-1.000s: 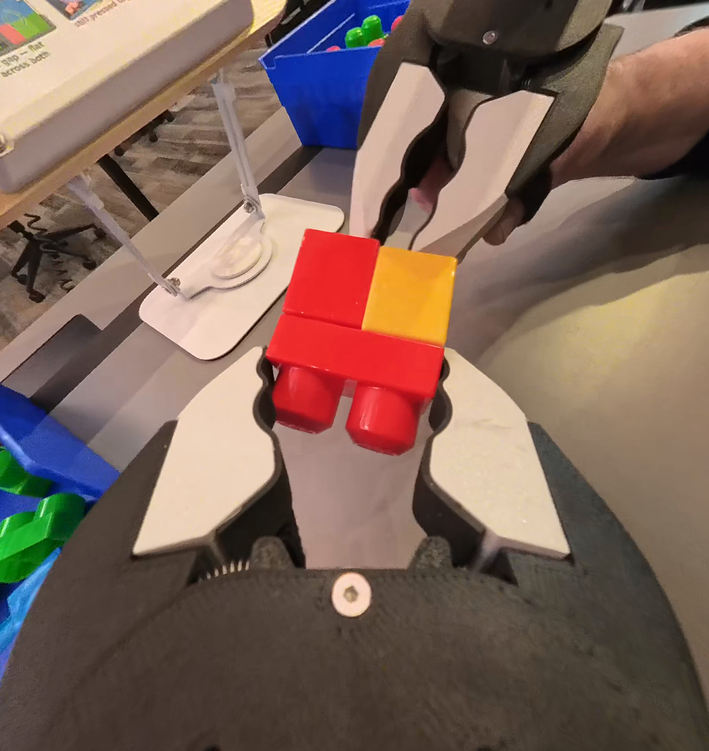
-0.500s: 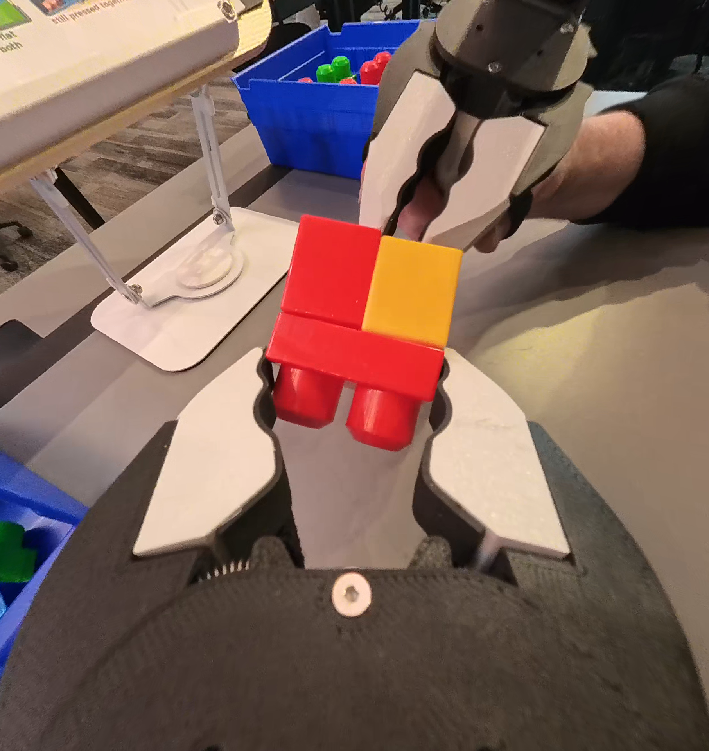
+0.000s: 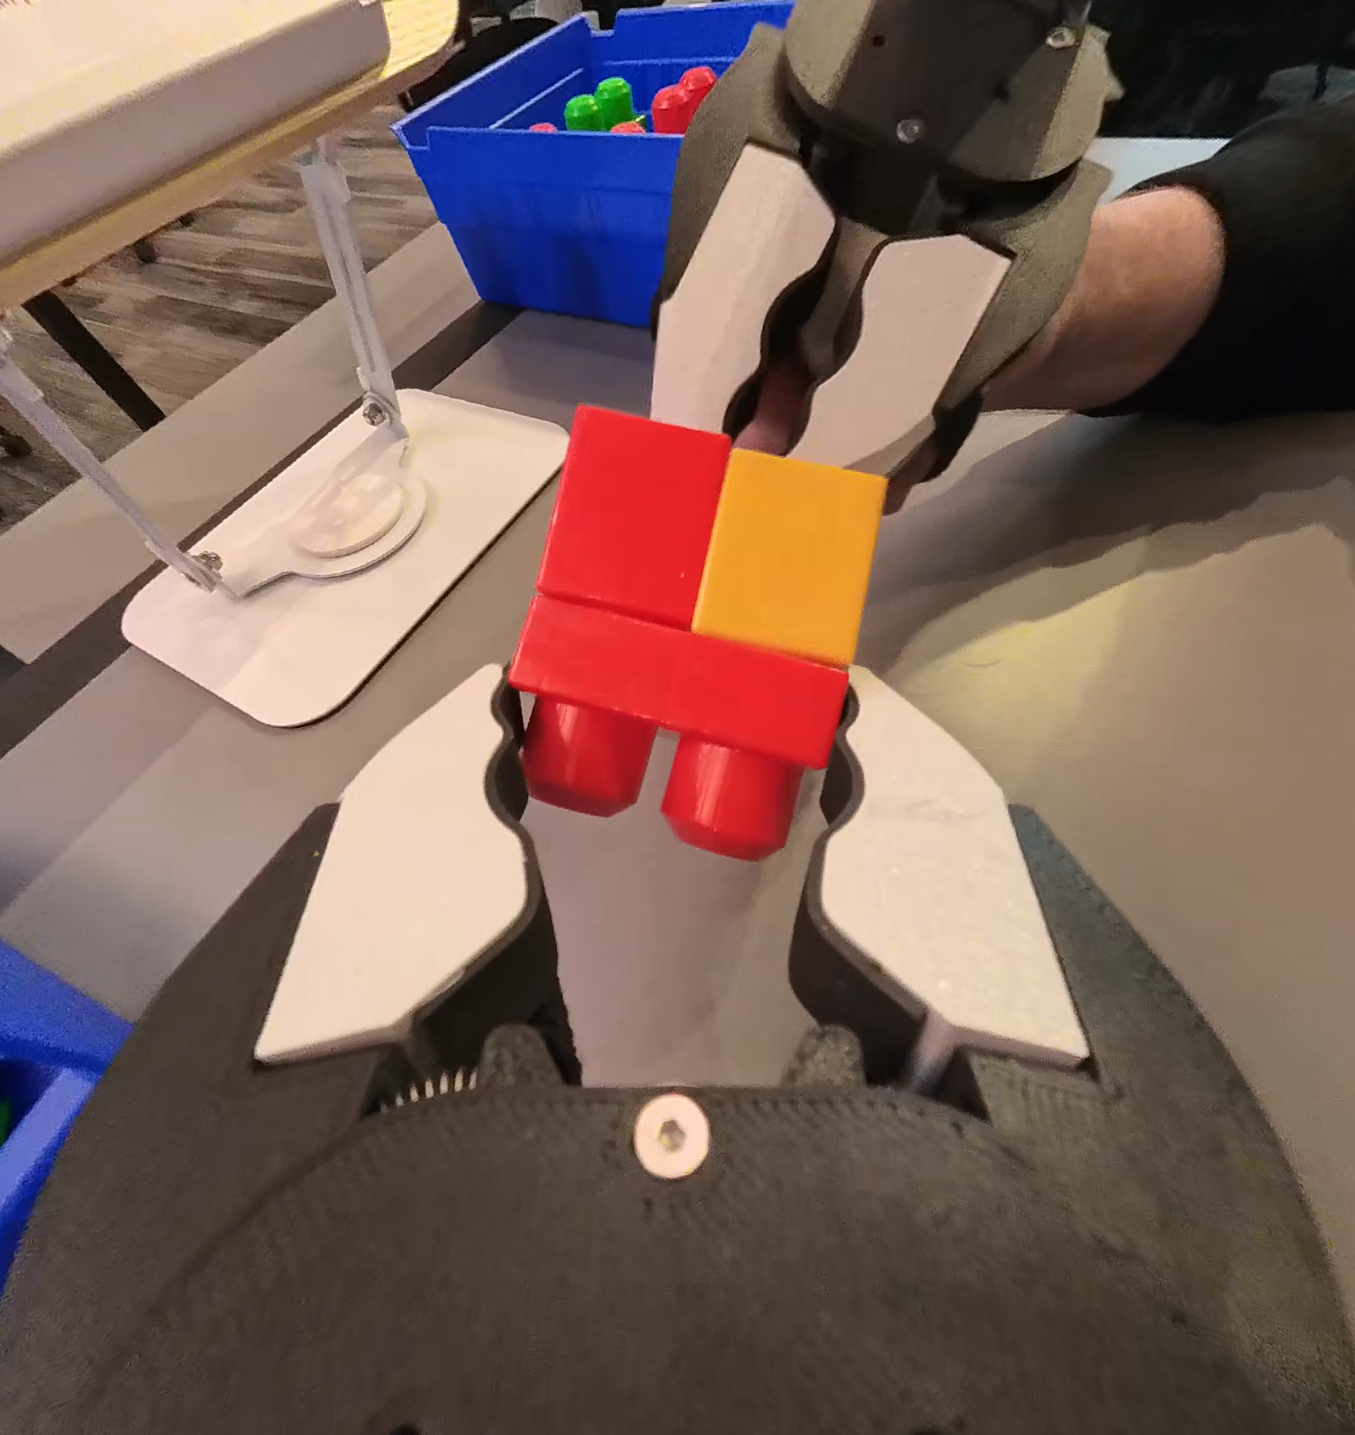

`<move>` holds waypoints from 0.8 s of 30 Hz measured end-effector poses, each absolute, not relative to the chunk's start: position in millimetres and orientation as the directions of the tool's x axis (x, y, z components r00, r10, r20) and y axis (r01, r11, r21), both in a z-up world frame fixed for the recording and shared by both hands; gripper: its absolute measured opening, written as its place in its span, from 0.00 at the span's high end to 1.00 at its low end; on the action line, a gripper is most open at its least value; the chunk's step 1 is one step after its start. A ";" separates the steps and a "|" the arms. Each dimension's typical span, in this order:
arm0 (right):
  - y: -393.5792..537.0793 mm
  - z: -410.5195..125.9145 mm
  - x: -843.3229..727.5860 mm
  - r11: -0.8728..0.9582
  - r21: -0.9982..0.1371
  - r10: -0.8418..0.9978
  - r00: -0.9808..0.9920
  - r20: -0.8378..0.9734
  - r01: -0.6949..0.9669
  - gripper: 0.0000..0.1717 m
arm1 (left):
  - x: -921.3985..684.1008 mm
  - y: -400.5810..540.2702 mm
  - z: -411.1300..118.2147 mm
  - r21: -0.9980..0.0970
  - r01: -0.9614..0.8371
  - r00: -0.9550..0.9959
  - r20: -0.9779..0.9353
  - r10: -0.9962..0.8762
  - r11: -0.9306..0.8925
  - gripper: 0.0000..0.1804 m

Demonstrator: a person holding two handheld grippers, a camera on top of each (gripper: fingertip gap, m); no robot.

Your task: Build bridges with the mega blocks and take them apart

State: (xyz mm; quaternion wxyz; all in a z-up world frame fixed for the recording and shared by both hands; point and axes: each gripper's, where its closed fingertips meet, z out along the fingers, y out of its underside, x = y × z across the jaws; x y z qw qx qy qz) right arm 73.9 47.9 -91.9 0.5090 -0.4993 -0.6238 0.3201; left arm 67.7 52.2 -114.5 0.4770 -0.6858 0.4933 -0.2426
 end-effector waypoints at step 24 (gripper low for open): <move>21.0 -46.8 87.3 0.036 -0.998 0.979 -0.198 0.043 -0.043 0.99 | 81.7 22.0 -61.3 -0.976 -0.209 0.229 -0.107 -0.968 0.058 0.59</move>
